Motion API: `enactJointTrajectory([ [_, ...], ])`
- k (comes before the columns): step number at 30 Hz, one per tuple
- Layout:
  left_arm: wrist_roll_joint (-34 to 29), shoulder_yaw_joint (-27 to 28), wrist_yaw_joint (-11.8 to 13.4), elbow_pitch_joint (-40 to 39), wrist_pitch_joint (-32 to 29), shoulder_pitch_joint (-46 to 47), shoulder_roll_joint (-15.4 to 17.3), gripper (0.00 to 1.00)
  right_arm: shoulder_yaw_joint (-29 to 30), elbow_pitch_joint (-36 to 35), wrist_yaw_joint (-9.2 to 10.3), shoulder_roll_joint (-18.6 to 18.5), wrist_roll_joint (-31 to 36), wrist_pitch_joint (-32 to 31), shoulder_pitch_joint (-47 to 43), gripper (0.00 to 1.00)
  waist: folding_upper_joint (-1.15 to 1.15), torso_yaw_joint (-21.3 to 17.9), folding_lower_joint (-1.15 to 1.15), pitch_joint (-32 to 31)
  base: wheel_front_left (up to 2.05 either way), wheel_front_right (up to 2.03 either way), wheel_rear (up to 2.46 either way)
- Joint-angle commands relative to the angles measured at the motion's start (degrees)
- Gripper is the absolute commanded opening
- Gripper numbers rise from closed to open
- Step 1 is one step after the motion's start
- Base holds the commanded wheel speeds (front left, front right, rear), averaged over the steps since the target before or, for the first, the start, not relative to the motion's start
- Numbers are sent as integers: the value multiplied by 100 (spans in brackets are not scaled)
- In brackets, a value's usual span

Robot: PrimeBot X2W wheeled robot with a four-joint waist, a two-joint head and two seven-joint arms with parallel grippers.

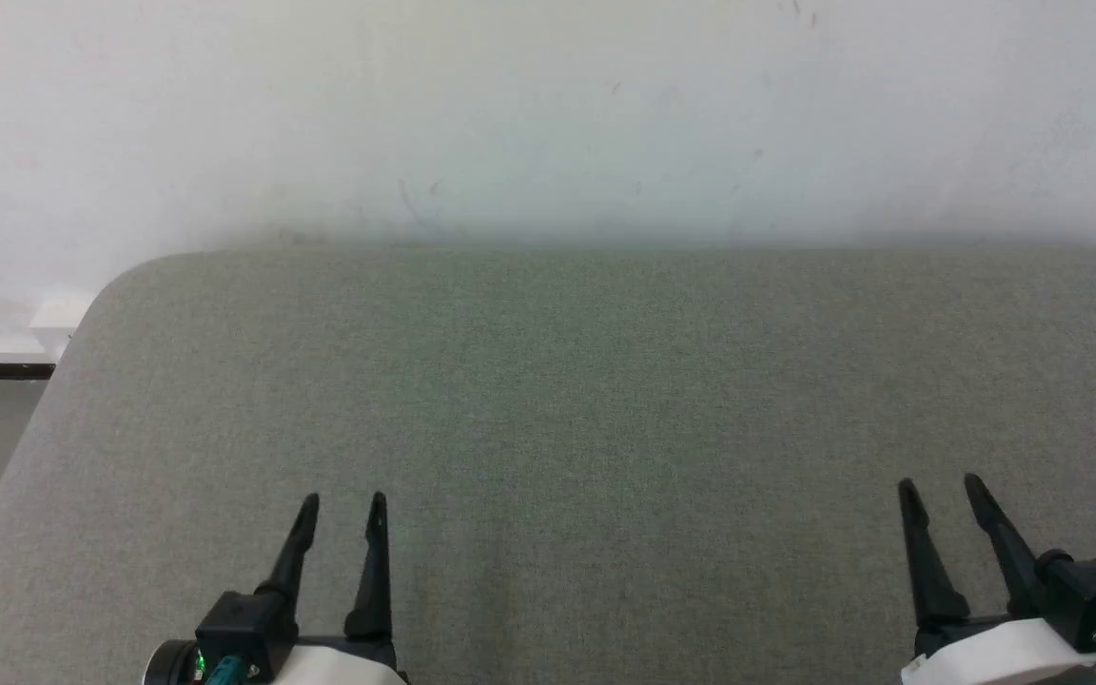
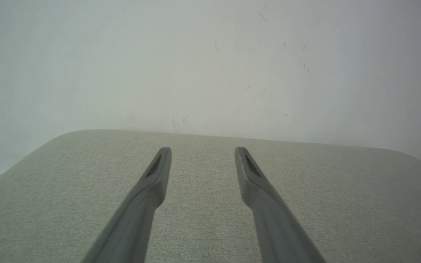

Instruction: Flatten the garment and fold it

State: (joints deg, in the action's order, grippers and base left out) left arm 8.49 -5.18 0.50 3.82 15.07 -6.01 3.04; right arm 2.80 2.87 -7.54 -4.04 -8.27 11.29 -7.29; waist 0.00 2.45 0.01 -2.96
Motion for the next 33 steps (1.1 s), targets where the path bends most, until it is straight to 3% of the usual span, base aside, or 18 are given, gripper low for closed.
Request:
enactJointTrajectory([
  [1, -1, 1, 1, -1, -2, 1, 0, 0, 0, 1, 0, 0, 1, -2, 1, 0, 0, 0, 0, 1, 0, 0, 0],
  [33, -196, 114, -9, -90, -347, 140, -5, 0, -59, -68, 1, 25, 191, -261, 168, 0, 0, -57, 0, 69, 0, 0, 0],
])
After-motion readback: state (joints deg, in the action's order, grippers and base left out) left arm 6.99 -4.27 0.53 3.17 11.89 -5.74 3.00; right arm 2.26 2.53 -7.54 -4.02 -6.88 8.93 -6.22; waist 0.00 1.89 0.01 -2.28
